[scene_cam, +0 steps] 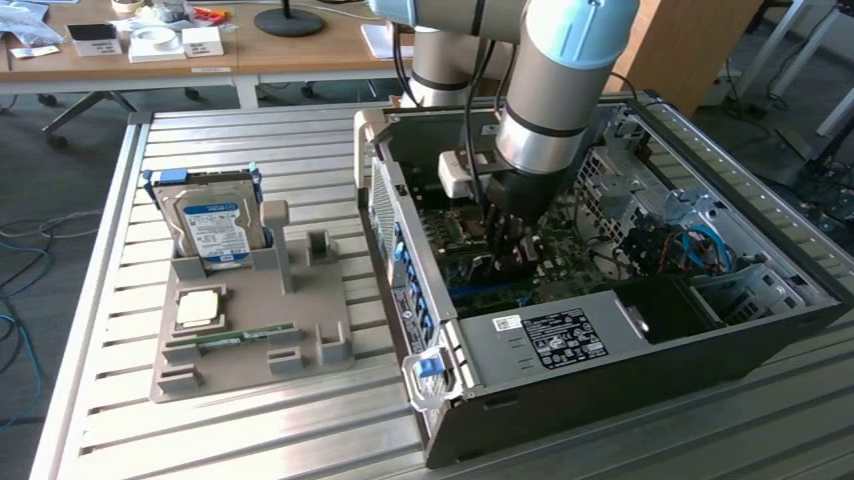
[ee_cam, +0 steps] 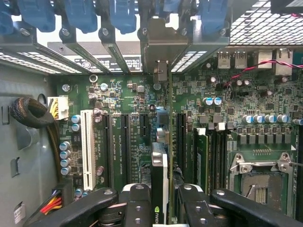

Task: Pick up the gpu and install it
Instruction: 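Insert the gpu into the slot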

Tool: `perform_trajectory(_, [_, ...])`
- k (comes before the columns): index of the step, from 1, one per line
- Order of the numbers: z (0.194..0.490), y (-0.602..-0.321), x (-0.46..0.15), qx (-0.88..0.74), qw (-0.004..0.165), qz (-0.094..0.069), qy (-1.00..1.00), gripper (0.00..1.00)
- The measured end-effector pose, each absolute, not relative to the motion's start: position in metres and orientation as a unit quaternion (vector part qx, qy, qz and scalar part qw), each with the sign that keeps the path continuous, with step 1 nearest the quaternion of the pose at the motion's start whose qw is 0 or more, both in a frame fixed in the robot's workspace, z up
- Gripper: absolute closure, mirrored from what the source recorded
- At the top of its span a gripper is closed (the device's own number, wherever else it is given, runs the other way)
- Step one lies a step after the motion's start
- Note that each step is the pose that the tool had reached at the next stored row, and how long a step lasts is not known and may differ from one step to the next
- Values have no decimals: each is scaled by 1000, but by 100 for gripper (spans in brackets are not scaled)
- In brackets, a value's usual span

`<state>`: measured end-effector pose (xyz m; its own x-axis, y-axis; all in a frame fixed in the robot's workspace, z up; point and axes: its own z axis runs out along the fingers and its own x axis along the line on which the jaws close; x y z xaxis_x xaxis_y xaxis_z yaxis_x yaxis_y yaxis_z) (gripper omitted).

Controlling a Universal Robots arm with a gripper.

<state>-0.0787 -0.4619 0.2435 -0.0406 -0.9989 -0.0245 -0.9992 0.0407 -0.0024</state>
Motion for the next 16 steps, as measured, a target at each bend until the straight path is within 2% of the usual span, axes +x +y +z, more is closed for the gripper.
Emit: perform_trajectory(16, [242,-462,-80,-693,10,8,721,73])
